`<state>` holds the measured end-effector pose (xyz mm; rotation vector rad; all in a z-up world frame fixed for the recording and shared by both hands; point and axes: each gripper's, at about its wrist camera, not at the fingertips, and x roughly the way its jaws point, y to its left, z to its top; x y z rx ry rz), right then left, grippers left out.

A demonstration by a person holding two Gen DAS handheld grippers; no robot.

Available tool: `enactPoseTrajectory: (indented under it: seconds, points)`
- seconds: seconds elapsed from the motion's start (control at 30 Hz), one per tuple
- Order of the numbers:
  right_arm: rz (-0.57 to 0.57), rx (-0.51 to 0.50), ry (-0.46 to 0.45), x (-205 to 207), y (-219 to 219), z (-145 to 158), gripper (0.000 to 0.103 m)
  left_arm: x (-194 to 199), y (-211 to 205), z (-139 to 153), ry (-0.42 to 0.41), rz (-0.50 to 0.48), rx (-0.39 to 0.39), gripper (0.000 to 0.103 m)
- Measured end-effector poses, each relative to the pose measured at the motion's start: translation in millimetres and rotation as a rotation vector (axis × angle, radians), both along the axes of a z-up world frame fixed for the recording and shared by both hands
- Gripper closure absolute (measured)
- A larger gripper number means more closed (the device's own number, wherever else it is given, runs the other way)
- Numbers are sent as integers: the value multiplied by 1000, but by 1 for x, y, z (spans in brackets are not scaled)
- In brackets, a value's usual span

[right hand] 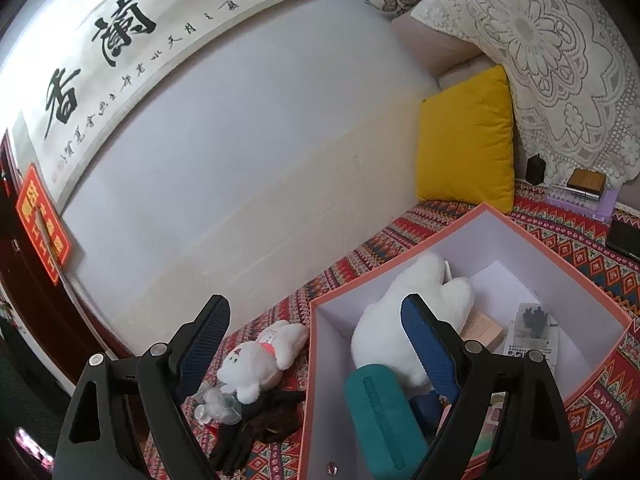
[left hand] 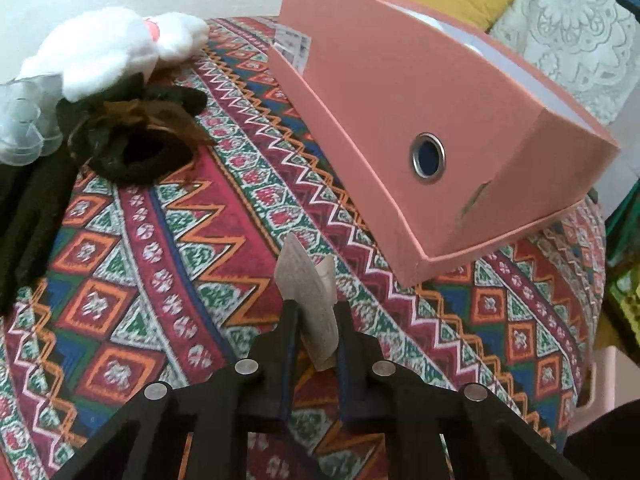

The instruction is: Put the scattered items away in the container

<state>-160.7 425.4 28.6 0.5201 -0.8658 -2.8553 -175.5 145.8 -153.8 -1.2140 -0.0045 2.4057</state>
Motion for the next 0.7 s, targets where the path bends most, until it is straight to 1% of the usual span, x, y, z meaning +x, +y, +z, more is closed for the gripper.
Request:
enactPoseTrajectory:
  seconds: [0.07, 0.17, 0.27, 0.37, 0.43, 0.5, 0.57, 0.63, 0.67, 0.7]
  points:
    - [-4, 1, 4, 1, 0, 0, 12, 6, -3, -1, -10, 2, -8, 92]
    - [-11, -3, 8, 2, 3, 1, 12, 8, -6, -12, -34, 8, -42, 92]
    - [-16, -9, 7, 2, 4, 0, 12, 2, -7, -16, -52, 26, -25, 91]
    - [-11, -4, 14, 4, 3, 2, 12, 4, -9, -3, -45, 33, 23, 92]
    - [-17, -10, 21, 6, 7, 3, 12, 9, -9, 15, -12, 26, 44, 92]
    - [-29, -25, 27, 9, 14, 3, 12, 16, -8, 47, 46, 13, 76, 92]
    - [-41, -40, 34, 12, 21, 4, 12, 18, -3, 83, 100, -9, 122, 92]
    - [-54, -55, 41, 15, 28, 4, 12, 17, 7, 127, 175, -43, 166, 92]
    - [-60, -62, 44, 17, 32, 4, 12, 11, 21, 154, 224, -78, 180, 92]
    - [-66, -69, 47, 18, 35, 4, 12, 5, 34, 173, 265, -101, 187, 91]
